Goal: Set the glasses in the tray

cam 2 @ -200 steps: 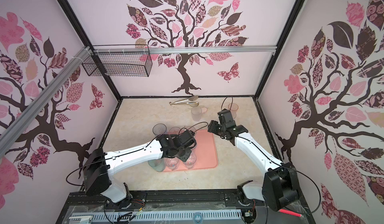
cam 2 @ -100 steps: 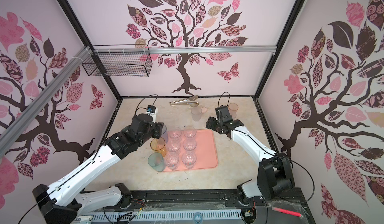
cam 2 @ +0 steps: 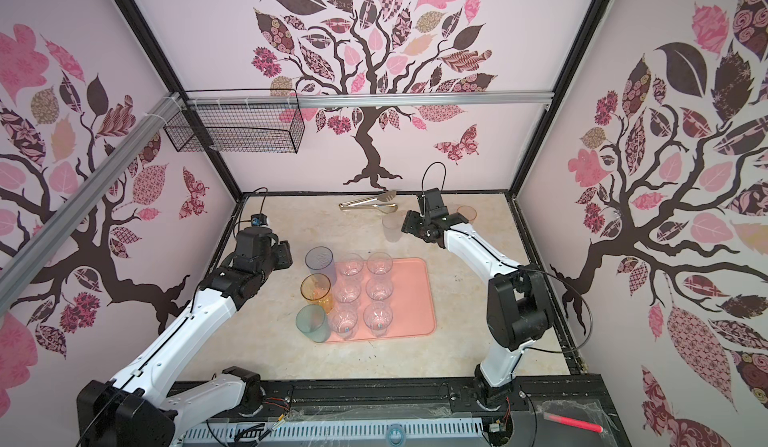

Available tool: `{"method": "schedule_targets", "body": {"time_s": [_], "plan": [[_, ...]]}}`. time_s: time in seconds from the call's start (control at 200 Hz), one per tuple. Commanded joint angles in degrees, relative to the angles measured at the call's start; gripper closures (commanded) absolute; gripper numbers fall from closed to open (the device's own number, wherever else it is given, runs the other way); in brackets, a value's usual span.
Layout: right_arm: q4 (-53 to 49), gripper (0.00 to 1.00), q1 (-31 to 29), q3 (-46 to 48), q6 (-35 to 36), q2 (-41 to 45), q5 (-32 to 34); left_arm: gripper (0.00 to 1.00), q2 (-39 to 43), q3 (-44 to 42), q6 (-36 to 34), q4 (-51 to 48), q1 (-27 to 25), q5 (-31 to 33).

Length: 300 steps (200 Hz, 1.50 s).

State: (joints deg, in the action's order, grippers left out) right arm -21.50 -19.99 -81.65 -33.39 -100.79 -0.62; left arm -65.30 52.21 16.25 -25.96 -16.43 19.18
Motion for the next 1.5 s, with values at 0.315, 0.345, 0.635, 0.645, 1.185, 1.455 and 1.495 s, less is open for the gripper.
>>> {"method": "schedule_targets", "body": {"time_s": [0.315, 0.345, 0.635, 0.645, 1.185, 1.455, 1.495], "plan": [[-3.23, 0.31, -0.23, -13.26, 2.11, -13.66, -0.04, 0.38, -5.6, -2.84, 1.06, 2.05, 0.25, -0.94], [-3.41, 0.31, -0.23, -13.8, 2.31, -14.47, -0.12, 0.38, -5.81, -2.83, 1.22, 1.84, 0.25, -1.32], [-4.83, 0.36, -0.25, -18.85, 2.65, -21.28, -1.87, 0.38, -7.31, -2.54, 0.97, 1.36, 0.18, -2.5], [-4.93, 0.36, -0.3, -19.13, 2.63, -21.53, -1.89, 0.38, -7.41, -2.48, 0.98, 1.3, 0.19, -2.6], [-10.8, 0.86, -0.92, -24.79, 4.16, -24.73, 0.0, 0.38, -7.04, -2.28, 1.15, 1.06, 0.24, -4.84], [-12.04, 0.98, -1.46, -20.41, 5.57, -14.96, 0.42, 0.38, -6.19, -2.42, 1.33, 1.43, 0.25, -5.47], [-12.32, 0.98, -1.46, -19.23, 6.33, -12.96, 0.61, 0.38, -6.07, -2.46, 1.33, 1.43, 0.19, -5.47]]}}
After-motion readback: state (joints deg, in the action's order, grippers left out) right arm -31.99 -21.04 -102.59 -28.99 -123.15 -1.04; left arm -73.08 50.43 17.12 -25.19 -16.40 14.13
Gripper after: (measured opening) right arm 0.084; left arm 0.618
